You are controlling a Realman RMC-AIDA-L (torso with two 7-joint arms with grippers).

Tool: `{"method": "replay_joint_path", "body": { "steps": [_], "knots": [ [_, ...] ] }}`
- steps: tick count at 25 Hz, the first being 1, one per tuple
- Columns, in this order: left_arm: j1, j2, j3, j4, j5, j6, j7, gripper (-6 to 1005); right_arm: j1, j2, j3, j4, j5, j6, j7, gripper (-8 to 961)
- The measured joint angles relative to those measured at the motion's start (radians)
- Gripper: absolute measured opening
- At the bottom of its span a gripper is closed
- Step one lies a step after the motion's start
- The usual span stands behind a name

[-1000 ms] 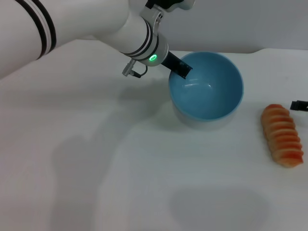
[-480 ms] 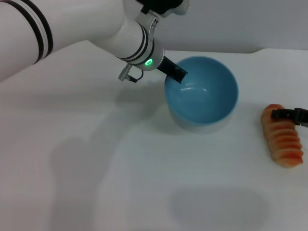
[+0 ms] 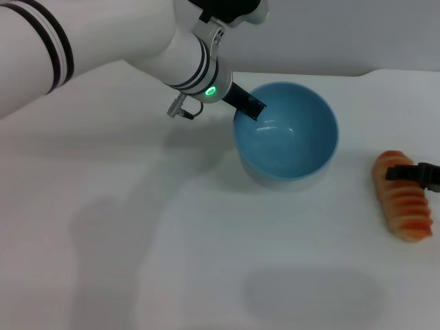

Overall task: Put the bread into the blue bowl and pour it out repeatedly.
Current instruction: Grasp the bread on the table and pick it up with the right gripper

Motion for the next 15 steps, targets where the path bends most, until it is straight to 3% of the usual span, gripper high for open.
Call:
{"method": "replay_joint_path", "body": {
  "steps": [4, 9, 15],
  "knots": [
    [0.002, -0.001, 0.0, 0.0, -0.002, -0.004, -0.001, 0, -0.004, 0.002, -0.047, -0.015, 0.005, 0.008, -0.009, 679],
    [0.014, -0.002, 0.0, 0.002, -0.007, -0.018, -0.007, -1, -0.004, 0.003, -0.068, -0.032, 0.008, 0.013, -0.013, 644],
    [0.025, -0.003, -0.011, 0.001, -0.008, -0.021, -0.017, -1, -0.019, 0.002, -0.069, -0.152, 0.01, 0.024, -0.014, 603]
  ]
}}
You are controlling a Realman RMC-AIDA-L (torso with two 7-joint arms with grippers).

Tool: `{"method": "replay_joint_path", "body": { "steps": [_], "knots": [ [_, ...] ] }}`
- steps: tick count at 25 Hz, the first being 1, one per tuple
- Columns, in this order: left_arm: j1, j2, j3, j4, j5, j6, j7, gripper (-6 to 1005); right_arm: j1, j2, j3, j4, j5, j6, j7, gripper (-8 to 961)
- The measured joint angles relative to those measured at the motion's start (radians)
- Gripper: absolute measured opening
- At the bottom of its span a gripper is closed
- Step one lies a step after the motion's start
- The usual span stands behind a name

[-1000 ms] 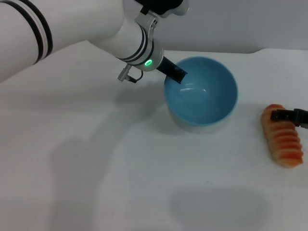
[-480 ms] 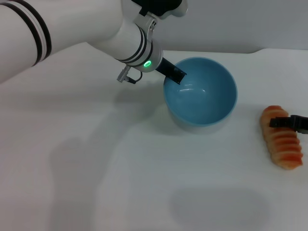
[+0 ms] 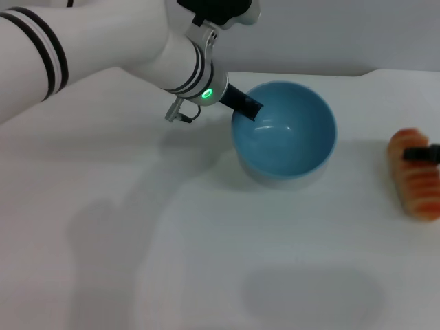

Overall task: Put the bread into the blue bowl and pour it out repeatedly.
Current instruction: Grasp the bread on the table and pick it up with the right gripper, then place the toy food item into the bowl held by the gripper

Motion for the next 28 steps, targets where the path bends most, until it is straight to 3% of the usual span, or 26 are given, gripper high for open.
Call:
{"method": "replay_joint_path", "body": {
  "steps": [9, 13, 15, 28],
  "knots": [
    [0.023, 0.0, 0.0, -0.001, 0.0, -0.012, -0.001, -1, 0.014, 0.002, -0.01, -0.176, 0.025, -0.038, -0.012, 497],
    [0.023, -0.002, 0.0, -0.001, 0.0, -0.004, -0.002, 0, 0.022, 0.002, -0.042, -0.215, 0.241, -0.112, -0.149, 460],
    [0.022, -0.005, 0.001, -0.002, -0.001, 0.003, -0.002, 0, 0.03, 0.002, -0.119, -0.217, 0.389, -0.129, -0.224, 444],
    [0.018, -0.007, 0.012, -0.001, -0.041, 0.01, -0.003, -1, 0.132, 0.009, -0.347, -0.065, 0.499, -0.09, -0.266, 374]
  ]
}}
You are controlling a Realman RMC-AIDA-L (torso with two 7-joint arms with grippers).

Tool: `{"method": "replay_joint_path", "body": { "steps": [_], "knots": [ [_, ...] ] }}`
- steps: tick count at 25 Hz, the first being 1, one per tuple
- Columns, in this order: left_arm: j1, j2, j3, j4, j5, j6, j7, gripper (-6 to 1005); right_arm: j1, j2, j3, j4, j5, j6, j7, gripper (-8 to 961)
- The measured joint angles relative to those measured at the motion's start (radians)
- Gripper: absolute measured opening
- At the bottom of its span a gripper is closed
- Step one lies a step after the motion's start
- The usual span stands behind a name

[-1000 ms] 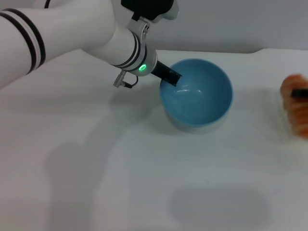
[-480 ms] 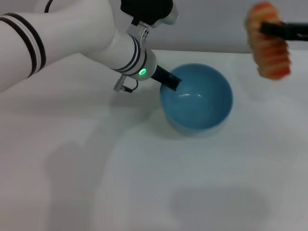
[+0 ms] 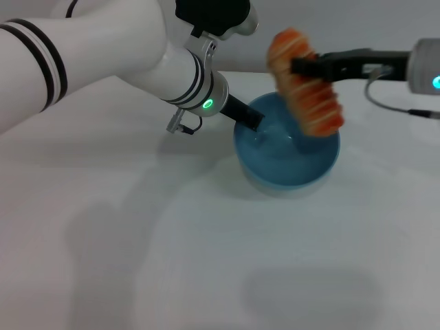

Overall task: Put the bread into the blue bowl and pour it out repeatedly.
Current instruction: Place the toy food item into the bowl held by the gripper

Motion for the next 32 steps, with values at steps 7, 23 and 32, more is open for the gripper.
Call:
{"method": "replay_joint_path", "body": {
  "steps": [7, 23, 32],
  "knots": [
    [0.0, 0.0, 0.0, -0.001, -0.01, -0.002, 0.0, -1, 0.008, 0.001, -0.078, 0.043, 0.082, 0.052, -0.027, 315],
    [0.007, 0.0, -0.003, -0.001, -0.01, -0.014, 0.0, 1, 0.003, 0.001, -0.108, 0.136, 0.094, 0.056, -0.038, 281],
    [0.012, 0.0, -0.006, -0.001, -0.012, -0.016, 0.0, 0, -0.013, 0.001, -0.11, 0.155, 0.163, 0.065, -0.15, 440]
  ]
}}
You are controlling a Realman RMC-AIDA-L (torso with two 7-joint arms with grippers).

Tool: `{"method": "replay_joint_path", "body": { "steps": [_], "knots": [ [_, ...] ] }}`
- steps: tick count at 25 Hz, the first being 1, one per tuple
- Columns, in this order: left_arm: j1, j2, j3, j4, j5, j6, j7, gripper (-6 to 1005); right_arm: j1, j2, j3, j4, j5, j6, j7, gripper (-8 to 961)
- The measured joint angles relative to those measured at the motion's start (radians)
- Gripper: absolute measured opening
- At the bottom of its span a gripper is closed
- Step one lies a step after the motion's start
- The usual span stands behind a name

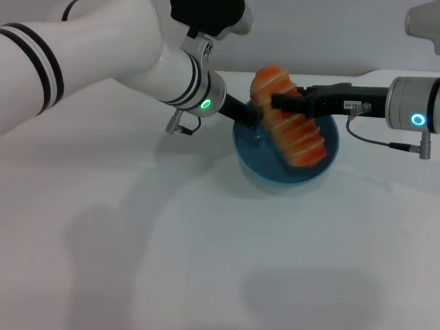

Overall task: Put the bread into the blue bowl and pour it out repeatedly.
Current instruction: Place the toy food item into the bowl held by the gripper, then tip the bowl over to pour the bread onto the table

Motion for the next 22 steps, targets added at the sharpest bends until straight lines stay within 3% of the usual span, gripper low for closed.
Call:
{"method": "replay_joint_path", "body": {
  "steps": [5, 9, 14, 18, 22],
  "knots": [
    [0.001, 0.0, 0.001, 0.0, 0.0, -0.004, 0.0, 0, -0.002, -0.001, -0.003, 0.001, 0.0, 0.0, -0.001, 470],
    [0.008, 0.001, -0.002, 0.0, 0.0, -0.007, 0.0, 0, -0.019, -0.003, 0.009, -0.01, 0.006, 0.003, -0.001, 625],
    [0.012, 0.003, 0.001, 0.0, 0.0, -0.016, 0.0, 0, -0.074, -0.004, 0.037, -0.088, 0.048, 0.01, -0.033, 716],
    [0.018, 0.004, 0.004, -0.001, 0.0, -0.038, 0.006, -1, -0.168, -0.001, 0.07, -0.174, 0.167, 0.122, -0.233, 715],
    [0.021, 0.004, 0.005, 0.0, 0.0, -0.06, 0.009, -1, -0.228, -0.004, 0.123, -0.157, 0.299, 0.212, -0.437, 714]
  ]
}}
